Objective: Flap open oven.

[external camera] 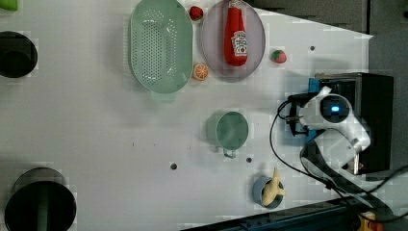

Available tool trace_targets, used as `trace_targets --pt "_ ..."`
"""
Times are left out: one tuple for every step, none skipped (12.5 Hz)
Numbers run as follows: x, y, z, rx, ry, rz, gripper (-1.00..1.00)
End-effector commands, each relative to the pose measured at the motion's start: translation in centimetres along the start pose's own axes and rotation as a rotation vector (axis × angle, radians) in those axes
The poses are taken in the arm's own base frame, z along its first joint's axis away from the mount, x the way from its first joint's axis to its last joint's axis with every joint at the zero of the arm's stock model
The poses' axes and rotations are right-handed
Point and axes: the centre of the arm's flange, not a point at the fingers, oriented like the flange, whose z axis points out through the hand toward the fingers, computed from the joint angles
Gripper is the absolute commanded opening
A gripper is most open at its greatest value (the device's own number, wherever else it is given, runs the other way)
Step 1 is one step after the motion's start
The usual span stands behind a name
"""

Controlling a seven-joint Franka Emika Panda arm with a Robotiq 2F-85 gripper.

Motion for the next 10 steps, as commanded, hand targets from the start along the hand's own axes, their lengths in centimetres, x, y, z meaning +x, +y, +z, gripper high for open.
trace_targets --pt "1.6 -1.4 0.7 -0.016 0.019 0.073 -0.65" --pt "2.2 -2.0 1.0 -0.003 0.036 0.067 -0.65" --pt "2.7 -1.8 0.8 -0.005 0.043 0.072 -0.65" --pt "3.1 -1.5 0.3 0.000 0.057 0.082 -0.65" --pt "3.5 -1.0 -0.9 0.017 0.078 0.106 -0.65" --pt "3.9 0.0 -2.5 0.052 0.089 0.164 -0.65" --pt "4.2 1.4 -4.5 0.109 0.094 0.251 -0.65" --pt "4.3 3.1 -6.9 0.178 0.097 0.351 -0.65" --pt "4.4 5.0 -9.4 0.253 0.105 0.452 -0.65" --pt "4.4 7.1 -12.0 0.325 0.117 0.544 -0.65"
